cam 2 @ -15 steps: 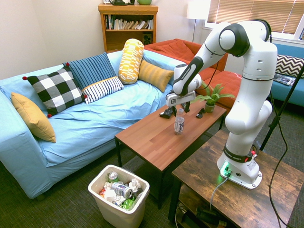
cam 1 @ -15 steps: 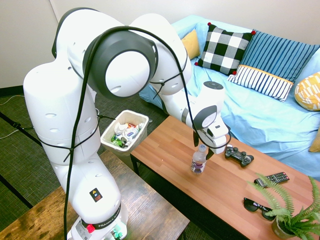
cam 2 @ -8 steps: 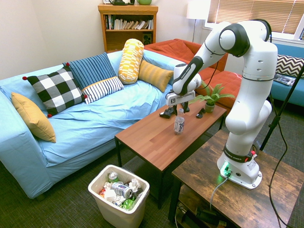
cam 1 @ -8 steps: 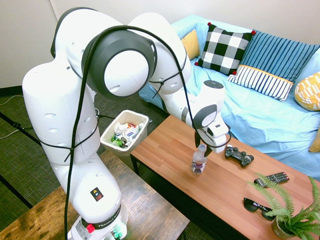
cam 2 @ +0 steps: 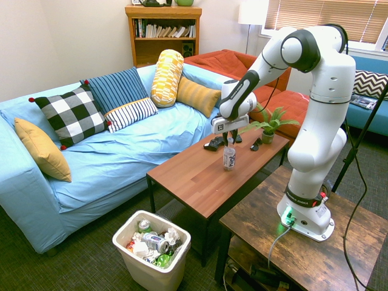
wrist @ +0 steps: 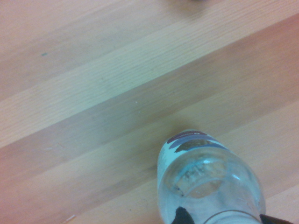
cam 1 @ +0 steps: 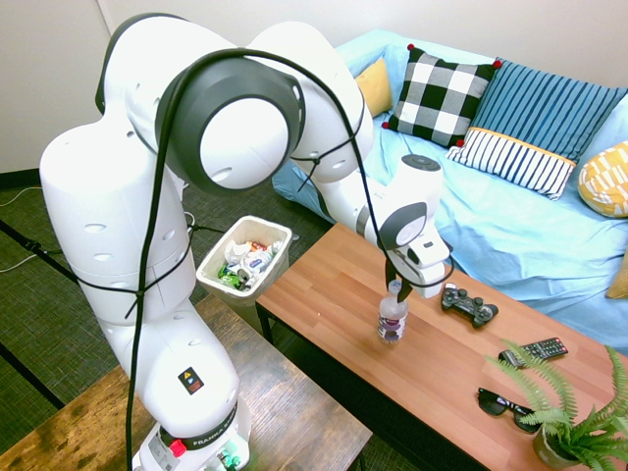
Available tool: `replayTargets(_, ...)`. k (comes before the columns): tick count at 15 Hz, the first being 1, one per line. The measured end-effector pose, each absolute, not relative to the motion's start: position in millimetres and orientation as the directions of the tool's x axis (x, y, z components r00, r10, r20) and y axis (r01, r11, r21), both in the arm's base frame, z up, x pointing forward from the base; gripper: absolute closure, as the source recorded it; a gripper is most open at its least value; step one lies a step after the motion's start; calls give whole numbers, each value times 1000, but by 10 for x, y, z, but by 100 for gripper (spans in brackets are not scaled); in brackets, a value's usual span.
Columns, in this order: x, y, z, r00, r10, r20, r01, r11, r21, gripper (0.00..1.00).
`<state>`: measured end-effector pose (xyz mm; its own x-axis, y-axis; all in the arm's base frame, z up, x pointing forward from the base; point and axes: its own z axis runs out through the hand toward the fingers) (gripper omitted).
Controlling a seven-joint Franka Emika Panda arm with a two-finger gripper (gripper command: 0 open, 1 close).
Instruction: Throw the bottle in the trash bin
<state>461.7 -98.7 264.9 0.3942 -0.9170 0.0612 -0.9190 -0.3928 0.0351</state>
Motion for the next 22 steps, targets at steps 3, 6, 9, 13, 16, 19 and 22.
replayTargets(3, 4700, -496, 3344, 437, -891, 126, -895, -445, -39, 100)
replayTargets(6, 4656, 733, 3956, 494, -838, 232, -847, -524, -87, 100)
replayTargets(9, 4507, 2019, 4094, 546, -777, 313, -794, -599, -102, 100)
replayTargets(13, 4408, 3440, 3797, 626, -702, 340, -725, -685, -79, 100)
replayTargets(16, 4178, 4339, 3183, 707, -640, 302, -666, -745, -20, 100)
replayTargets(19, 4156, 4891, 2466, 753, -601, 267, -631, -774, 38, 100)
replayTargets(22, 4299, 5156, 1953, 765, -592, 256, -624, -778, 67, 100)
